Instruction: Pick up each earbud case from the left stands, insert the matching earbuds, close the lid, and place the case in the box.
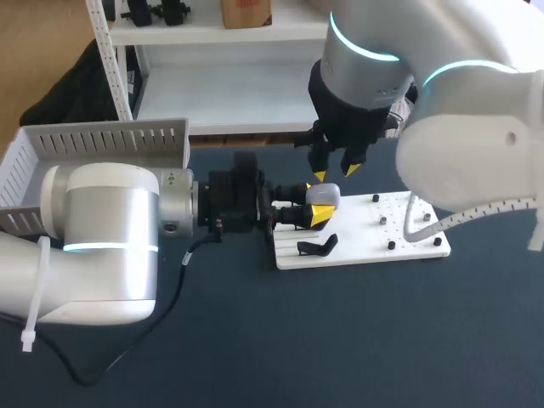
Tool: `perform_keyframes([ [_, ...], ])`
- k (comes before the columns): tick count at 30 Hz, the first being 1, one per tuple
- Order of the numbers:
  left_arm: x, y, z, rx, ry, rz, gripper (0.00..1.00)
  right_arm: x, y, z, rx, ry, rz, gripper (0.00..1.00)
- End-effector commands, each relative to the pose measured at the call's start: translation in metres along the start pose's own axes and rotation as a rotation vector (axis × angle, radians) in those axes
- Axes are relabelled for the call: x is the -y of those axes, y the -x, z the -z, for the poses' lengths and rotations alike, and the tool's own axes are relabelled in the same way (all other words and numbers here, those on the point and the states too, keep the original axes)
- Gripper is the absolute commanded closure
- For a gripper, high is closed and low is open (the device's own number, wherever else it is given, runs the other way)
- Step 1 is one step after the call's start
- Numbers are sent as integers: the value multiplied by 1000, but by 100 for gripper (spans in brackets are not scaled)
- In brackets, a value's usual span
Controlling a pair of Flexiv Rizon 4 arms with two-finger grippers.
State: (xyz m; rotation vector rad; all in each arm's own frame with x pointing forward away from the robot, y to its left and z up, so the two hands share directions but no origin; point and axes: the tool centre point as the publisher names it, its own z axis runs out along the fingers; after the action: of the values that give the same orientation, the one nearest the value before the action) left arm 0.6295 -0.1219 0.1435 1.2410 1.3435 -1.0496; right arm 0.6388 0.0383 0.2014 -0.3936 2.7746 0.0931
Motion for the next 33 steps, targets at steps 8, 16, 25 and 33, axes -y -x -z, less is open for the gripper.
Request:
perform_keyframes([
  [8,0,-2,-1,5,3,-2,100,12,2,21,15,10,148,61],
  [16,0,-2,-1,5,3,-2,100,12,-2,36,24,13,217,60],
  [25,0,-2,-1,5,3,-2,100,21,-11,43,26,20,246,58],
  [33,0,-2,-1,5,3,-2,100,34,-24,42,39,64,205,55],
])
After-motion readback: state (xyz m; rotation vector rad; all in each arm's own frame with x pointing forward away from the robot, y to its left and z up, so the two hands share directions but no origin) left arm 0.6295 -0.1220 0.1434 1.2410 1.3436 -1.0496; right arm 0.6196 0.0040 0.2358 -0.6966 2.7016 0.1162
